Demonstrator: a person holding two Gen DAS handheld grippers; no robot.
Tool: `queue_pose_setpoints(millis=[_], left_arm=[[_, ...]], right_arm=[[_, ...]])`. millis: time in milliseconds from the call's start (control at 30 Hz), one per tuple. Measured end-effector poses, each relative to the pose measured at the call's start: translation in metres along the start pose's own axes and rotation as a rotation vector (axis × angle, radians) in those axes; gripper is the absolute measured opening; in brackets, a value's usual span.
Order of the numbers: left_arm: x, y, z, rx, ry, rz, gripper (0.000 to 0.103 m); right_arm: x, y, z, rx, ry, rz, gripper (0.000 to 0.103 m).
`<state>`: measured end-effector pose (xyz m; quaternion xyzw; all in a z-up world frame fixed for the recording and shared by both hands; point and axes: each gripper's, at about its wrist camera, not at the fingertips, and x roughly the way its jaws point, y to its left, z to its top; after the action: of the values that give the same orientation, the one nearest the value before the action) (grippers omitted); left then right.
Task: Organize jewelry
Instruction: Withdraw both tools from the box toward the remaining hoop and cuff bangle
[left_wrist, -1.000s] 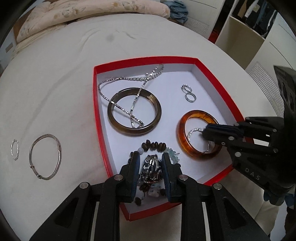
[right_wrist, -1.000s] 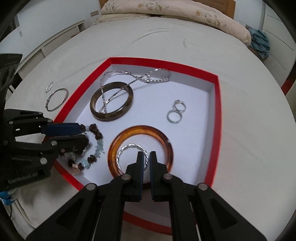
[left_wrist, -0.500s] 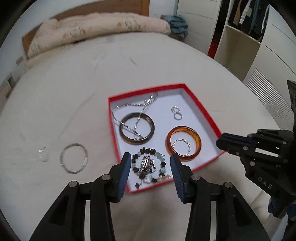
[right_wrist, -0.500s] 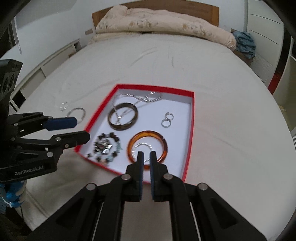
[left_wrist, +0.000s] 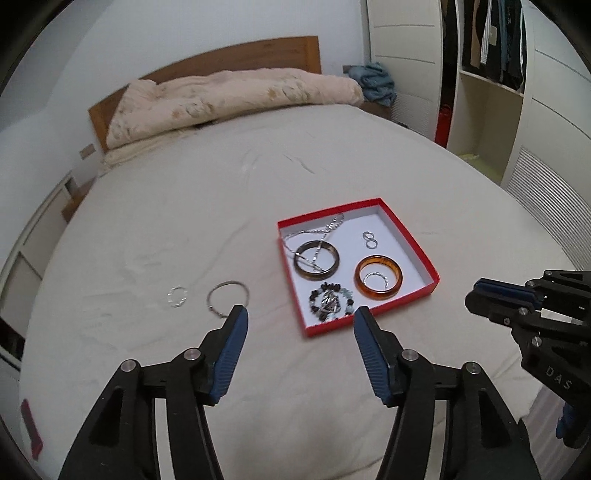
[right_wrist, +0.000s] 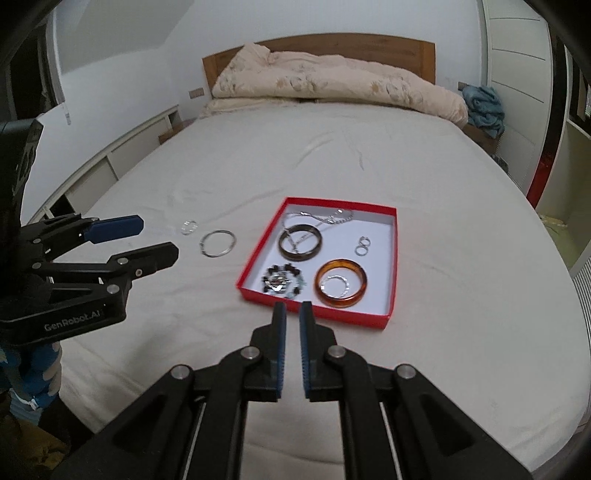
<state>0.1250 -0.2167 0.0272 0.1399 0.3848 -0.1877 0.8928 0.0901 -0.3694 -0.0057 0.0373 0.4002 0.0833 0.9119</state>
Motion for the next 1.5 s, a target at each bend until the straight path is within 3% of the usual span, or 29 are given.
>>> queue_pose_setpoints(millis=[100,467,867,1500], left_arm=[[-0.021,0.002,-0.007,0.003,-0.017,0.028,0.062],[-0.077,0.013,-0.029,-0.013,-0.067,0.083,0.063],[-0.107,0.034,-0.054,-0.06,-0.093,0.118,0.064],[-0.104,0.075,-0.072,-0.15,-0.072,0.165,0.065]], right_arm=[[-0.015,0.012,-0.004,-0.001,-0.028,0.012,0.031],[-0.054,0.047,-0.014,-0.024,-0.084,0.043,0.031],[-0.073,0.078,-0.019,-0.062,-0.107,0.052,0.031],[-0.047,0.118,-0.01,-0.129,-0.054,0.091,0.031]])
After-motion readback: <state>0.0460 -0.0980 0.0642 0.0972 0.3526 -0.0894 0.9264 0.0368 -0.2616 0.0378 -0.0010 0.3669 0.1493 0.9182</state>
